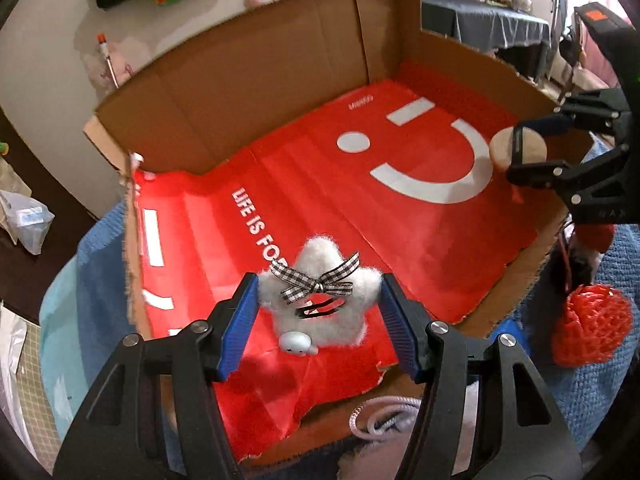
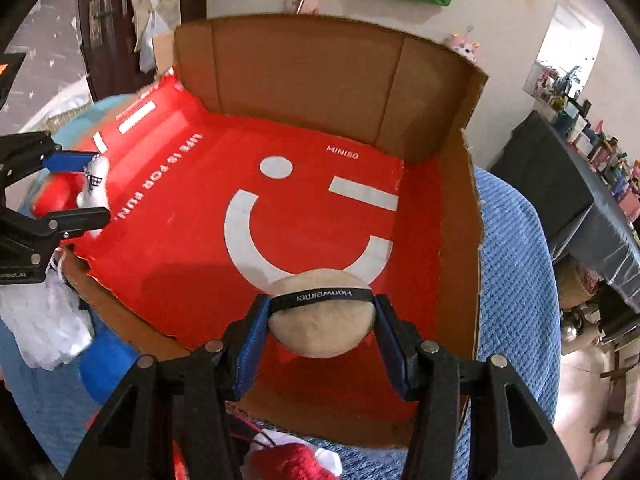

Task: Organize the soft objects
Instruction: 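Carry the bunny and powder puff into the red-lined box and release both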

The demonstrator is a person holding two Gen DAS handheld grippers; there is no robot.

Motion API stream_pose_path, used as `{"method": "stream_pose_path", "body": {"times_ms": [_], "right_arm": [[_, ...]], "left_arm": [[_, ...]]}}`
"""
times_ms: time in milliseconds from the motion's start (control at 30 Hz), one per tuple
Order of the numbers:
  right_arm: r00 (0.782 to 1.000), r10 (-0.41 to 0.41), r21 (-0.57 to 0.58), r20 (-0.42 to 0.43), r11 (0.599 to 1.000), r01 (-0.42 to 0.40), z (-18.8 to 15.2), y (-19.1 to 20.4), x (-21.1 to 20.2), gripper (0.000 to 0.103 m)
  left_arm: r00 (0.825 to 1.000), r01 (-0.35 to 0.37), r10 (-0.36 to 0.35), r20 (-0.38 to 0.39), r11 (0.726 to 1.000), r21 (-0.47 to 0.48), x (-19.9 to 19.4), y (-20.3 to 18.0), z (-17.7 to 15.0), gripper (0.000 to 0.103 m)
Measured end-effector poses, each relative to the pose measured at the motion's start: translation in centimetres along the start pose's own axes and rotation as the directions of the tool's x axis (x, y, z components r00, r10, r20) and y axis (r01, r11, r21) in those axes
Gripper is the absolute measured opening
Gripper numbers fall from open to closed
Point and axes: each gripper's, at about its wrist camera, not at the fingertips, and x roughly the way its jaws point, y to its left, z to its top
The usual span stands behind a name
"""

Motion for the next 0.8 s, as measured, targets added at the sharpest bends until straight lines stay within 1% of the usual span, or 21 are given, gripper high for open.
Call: {"method": "stream_pose_path", "body": {"times_ms": [67,167,400,433,500,600,667,800], "right_arm": [[0.999,-0.013,-0.016,-0.033,1.000,0.012,0.3,-0.1,0.5,0.055],[0.998,0.002,-0.031,-0.065,1.000,-0.004,0.9,-0.1,0.8,0.055],[0.994,0.012,-0.086,-0.111,0.996,-0.022,1.3,0.8,1.1,0.055],[0.993,0.012,-0.091,-0.118,0.996,-0.023,1.3,0.9,1.2,0.055],[0.991,-0.005,-0.112,-0.135,0.994,-0.011,1.4,1.2,1.6,0.055],[0.986,0.001,-0.125,-0.164,0.992,-0.022,1.4,1.4,2.2,0.055],[0.983,-0.016,-0.146,-0.181,0.989,-0.011,1.4,1.5,2.7,0.055],[0.981,-0.012,-0.146,-0.195,0.989,-0.017,1.4,1.4,2.9,0.055]], "left_arm": [[1.000,0.004,-0.004,-0.025,1.000,0.002,0.8,0.1,0.2,0.058],[0.998,0.006,-0.006,-0.059,1.000,0.010,1.8,0.1,0.3,0.058],[0.992,0.026,-0.026,-0.123,1.000,-0.001,3.0,0.6,0.5,0.058],[0.991,0.017,-0.017,-0.135,1.000,-0.002,3.1,0.6,0.6,0.058],[0.990,0.023,-0.023,-0.141,1.000,-0.002,3.3,0.6,0.7,0.058],[0.989,0.027,-0.026,-0.149,1.000,0.003,3.3,0.6,0.9,0.058],[0.988,0.029,-0.028,-0.151,1.000,0.003,3.6,0.6,1.2,0.058],[0.988,0.032,-0.032,-0.151,0.999,0.001,3.6,0.7,1.1,0.059]]}}
